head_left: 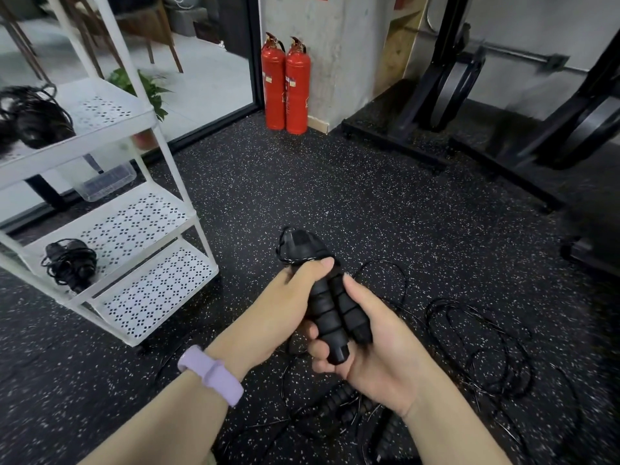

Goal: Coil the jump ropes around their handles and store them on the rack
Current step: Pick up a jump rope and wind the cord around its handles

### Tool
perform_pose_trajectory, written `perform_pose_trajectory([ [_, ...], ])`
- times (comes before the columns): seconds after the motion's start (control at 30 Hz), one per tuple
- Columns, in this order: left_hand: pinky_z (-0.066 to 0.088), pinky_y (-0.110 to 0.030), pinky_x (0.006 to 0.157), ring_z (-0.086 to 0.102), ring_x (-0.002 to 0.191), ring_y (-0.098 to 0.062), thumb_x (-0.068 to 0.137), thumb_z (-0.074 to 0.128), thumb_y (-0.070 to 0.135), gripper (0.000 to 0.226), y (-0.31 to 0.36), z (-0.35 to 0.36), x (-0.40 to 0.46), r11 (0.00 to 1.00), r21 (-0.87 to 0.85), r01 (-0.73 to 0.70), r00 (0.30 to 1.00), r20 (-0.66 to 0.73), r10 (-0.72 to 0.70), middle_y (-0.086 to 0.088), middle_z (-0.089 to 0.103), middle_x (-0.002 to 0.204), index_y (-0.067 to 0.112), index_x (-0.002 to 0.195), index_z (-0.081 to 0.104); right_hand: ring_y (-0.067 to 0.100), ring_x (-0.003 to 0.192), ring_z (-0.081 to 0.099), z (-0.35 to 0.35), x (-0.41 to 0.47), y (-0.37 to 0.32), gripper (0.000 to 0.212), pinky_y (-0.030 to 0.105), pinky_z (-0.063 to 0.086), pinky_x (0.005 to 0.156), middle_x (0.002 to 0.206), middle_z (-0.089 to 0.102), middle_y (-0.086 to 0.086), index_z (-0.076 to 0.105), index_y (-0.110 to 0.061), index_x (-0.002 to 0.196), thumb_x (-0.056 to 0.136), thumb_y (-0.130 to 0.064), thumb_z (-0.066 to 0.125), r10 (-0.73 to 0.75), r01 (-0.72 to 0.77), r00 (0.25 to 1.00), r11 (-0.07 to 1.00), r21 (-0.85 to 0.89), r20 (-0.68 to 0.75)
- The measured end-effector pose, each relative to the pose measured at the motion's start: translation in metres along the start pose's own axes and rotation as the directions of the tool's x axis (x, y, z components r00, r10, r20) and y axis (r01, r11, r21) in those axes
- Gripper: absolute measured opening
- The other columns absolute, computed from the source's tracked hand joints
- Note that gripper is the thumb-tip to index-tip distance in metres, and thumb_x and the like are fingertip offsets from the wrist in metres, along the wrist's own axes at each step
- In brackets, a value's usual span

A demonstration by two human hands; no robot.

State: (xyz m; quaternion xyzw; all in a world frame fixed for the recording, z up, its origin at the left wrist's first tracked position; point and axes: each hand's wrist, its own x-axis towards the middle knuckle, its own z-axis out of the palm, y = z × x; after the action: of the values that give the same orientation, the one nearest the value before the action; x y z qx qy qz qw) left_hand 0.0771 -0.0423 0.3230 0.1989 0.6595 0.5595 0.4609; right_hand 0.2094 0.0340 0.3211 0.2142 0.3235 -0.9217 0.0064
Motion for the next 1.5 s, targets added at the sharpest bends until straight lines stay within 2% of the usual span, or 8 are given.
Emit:
perform_pose_trajectory([
  [0.1,0.049,-0.021,0.046,0.054,0.043,-0.012,0.059,0.055,0.081,0.038,0.003,0.004,0.000,0.997,0.073,-0.027,1.000,-0.014,0.028,0.010,0.062,0.052,0.049,0.070,0.070,0.023,0.062,0.055,0.001,0.003,0.001,0.053,0.032,0.046,0.056,0.082,0.061,0.016,0.071,-0.006,0.120,0.099,-0.052,0.056,-0.077,0.073,0.994,0.995,-0.062,-0.077],
  [0.27,0.034,-0.020,0.038,0.045,0.032,-0.009,0.069,0.049,0.092,0.071,-0.003,-0.007,0.004,0.930,0.365,-0.054,0.986,-0.128,0.107,0.008,0.049,0.040,0.024,0.052,0.059,0.020,0.060,0.053,-0.004,0.004,0.000,0.048,0.030,0.045,0.055,0.076,0.063,0.009,0.069,-0.007,0.103,0.104,-0.053,0.053,-0.227,0.152,0.962,0.907,-0.392,-0.153],
  [0.43,0.030,-0.025,0.044,0.039,0.037,-0.008,0.067,0.053,0.094,0.076,-0.006,-0.013,0.003,0.938,0.343,0.047,0.993,-0.118,-0.006,0.009,0.047,0.048,0.019,0.056,0.061,0.006,0.067,0.057,-0.012,0.006,0.002,0.033,0.034,0.048,0.068,0.080,0.066,-0.007,0.063,-0.030,0.098,0.100,-0.060,0.049,-0.491,0.009,0.821,0.523,-0.852,-0.293],
  [0.73,0.028,-0.017,0.037,0.038,0.034,-0.009,0.064,0.074,0.078,0.056,-0.009,-0.006,0.006,0.978,0.126,0.166,0.976,-0.165,-0.144,0.007,0.043,0.048,0.024,0.065,0.061,0.016,0.103,0.059,0.005,0.018,0.036,0.068,0.029,0.039,0.072,0.120,0.047,-0.007,0.029,-0.026,0.145,0.093,-0.069,0.026,-0.624,-0.259,0.776,-0.187,-0.948,-0.089],
  [0.9,0.034,-0.017,0.039,0.046,0.035,-0.004,0.072,0.073,0.067,0.040,-0.004,-0.012,0.008,0.988,0.131,0.085,0.986,-0.154,-0.065,0.011,0.051,0.046,0.030,0.057,0.071,-0.003,0.093,0.061,-0.001,0.010,0.020,0.048,0.016,0.047,0.071,0.106,0.060,-0.024,0.044,-0.057,0.116,0.076,-0.083,0.049,-0.505,-0.049,0.850,0.202,-0.978,-0.147],
  [1.1,0.023,-0.023,0.044,0.028,0.038,-0.009,0.064,0.063,0.074,0.050,0.000,-0.011,0.006,0.998,-0.014,0.060,0.998,0.025,-0.059,0.007,0.037,0.049,0.025,0.058,0.067,0.028,0.083,0.076,-0.019,0.004,-0.003,0.063,0.032,0.061,0.072,0.096,0.077,0.016,0.070,-0.002,0.115,0.080,-0.055,0.077,-0.167,0.048,0.961,0.887,-0.460,-0.222],
  [1.33,0.033,-0.017,0.037,0.038,0.034,-0.008,0.068,0.062,0.071,0.042,0.000,-0.008,0.002,0.991,-0.125,-0.052,0.988,0.141,0.069,0.009,0.045,0.044,0.031,0.056,0.067,0.023,0.082,0.067,-0.012,-0.001,-0.008,0.080,0.032,0.058,0.071,0.106,0.066,0.020,0.062,0.008,0.128,0.099,-0.065,0.045,0.104,-0.142,0.962,0.980,0.137,0.255],
  [1.5,0.028,-0.018,0.038,0.033,0.038,-0.005,0.070,0.057,0.076,0.051,0.001,-0.008,0.002,0.996,-0.045,-0.073,0.993,0.094,0.077,0.011,0.037,0.045,0.029,0.050,0.058,0.013,0.066,0.048,-0.012,0.002,-0.008,0.062,0.024,0.042,0.058,0.088,0.056,0.008,0.064,0.002,0.121,0.103,-0.055,0.048,0.072,-0.103,0.973,0.986,0.132,0.221],
])
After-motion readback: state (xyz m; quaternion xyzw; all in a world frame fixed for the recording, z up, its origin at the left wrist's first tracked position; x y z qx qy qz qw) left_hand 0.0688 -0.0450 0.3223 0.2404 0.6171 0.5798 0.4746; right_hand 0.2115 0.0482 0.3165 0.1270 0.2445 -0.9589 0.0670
